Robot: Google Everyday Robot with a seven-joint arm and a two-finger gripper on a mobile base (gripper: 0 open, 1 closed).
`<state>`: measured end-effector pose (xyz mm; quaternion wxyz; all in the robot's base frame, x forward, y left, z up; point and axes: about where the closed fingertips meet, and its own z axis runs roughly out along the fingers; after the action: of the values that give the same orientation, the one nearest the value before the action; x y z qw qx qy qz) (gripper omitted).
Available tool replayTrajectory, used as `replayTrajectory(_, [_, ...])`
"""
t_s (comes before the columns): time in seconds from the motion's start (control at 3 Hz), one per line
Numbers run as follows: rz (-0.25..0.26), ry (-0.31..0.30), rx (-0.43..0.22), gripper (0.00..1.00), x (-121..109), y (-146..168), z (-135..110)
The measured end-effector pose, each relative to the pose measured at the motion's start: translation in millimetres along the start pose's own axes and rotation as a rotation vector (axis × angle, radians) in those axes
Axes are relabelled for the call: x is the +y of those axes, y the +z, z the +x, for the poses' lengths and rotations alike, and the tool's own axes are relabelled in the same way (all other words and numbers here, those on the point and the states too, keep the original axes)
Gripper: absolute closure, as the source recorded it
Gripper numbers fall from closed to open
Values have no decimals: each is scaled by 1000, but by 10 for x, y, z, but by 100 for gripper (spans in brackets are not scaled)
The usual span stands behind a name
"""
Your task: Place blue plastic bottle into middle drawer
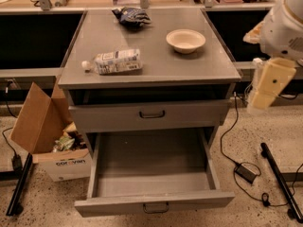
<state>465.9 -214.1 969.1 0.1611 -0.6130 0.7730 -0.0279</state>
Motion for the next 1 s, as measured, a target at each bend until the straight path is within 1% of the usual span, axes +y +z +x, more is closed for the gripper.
replayTrajectory(0.33, [-3,-72,2,0,-383,211,-155])
replayTrajectory(0.67, [10,-168,-27,0,-872,446,-416])
replayTrajectory(1.0, [6,-181,-38,0,-938,546,-483])
